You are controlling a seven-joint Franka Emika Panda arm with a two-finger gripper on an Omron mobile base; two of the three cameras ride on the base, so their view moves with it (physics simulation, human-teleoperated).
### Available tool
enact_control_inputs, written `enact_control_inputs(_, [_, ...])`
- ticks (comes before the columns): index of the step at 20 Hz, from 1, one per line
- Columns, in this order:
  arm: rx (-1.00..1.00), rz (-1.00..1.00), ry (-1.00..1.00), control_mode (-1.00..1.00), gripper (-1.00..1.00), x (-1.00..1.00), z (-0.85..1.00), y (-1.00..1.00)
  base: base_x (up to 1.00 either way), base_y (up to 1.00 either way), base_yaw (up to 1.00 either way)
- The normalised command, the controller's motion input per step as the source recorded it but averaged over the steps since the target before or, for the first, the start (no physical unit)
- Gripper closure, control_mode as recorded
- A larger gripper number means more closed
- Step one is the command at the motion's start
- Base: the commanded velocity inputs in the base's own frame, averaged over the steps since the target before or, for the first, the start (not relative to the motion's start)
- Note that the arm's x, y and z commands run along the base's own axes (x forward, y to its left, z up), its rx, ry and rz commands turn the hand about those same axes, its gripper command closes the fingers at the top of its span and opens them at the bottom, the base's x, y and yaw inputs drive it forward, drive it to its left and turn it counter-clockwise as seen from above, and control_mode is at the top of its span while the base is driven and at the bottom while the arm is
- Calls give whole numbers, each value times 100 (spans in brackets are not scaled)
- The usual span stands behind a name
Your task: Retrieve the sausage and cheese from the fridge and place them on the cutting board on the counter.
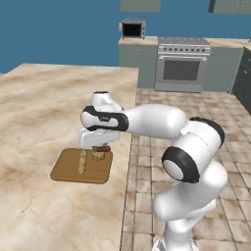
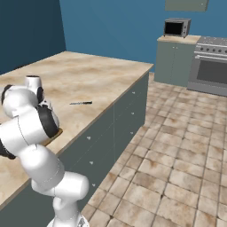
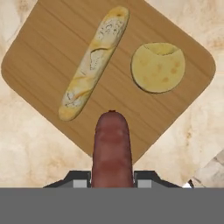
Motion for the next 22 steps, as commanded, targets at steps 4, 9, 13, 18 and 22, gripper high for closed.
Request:
enact_control_inputs(4, [-1,0,0,-100,100,18,-26,16,0,0,0])
enact_control_inputs(9, [-1,0,-1,-100,100,10,-34,21,0,0,0])
enact_control_inputs(13, [0,-1,0,-100,100,8,-20,2,0,0,0])
enact_control_inputs(18, [0,0,0,-100,100,0,-13,0,0,0,0])
enact_control_inputs(22, [0,0,-8,-100,-100,0,-17,11,0,0,0])
